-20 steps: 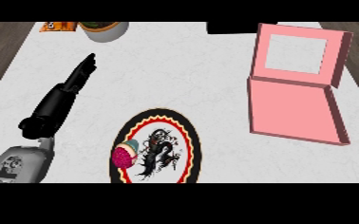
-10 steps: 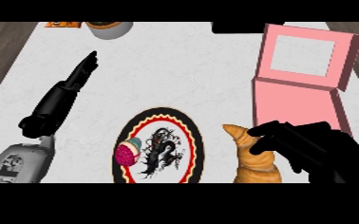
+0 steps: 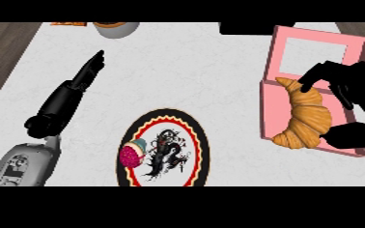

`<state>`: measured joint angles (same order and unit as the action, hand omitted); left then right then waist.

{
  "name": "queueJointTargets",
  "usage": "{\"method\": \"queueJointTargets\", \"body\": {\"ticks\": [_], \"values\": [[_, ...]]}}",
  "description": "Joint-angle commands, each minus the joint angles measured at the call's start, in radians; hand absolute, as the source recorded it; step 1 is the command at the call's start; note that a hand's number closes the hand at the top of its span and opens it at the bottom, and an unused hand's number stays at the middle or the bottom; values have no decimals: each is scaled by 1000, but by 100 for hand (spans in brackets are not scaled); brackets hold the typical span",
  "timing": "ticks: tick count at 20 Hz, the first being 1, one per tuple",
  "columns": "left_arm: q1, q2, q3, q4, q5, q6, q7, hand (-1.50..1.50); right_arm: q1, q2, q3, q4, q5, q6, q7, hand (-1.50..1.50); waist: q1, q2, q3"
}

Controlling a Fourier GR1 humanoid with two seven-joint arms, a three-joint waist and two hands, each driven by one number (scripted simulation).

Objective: Pick the croissant from the plate and place it in the cardboard box

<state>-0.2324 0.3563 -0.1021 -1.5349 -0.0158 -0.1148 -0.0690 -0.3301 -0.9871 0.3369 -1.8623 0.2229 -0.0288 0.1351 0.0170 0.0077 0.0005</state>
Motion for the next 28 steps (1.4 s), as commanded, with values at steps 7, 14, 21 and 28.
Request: {"method": "queueJointTargets", "body": {"ticks": [7,14,21,28], "values": [[12,-3,7,-22,-2,-25,-11,0,-143,-13,62,519,87,275,-329,150,27,3,0],[-3,-32,8,4,-28,-15,1,0,-237,23,89,684,139,456,-542,-150,6,-2,0],[-10,-23,28,7,-24,-20,-4,0,-232,176,-111,766,-162,471,-724,-150,-11,-7,2],[-12,-27,15,20,-31,-32,-6,0,-319,267,-349,1039,-579,678,-481,-150,2,1,-1]]}}
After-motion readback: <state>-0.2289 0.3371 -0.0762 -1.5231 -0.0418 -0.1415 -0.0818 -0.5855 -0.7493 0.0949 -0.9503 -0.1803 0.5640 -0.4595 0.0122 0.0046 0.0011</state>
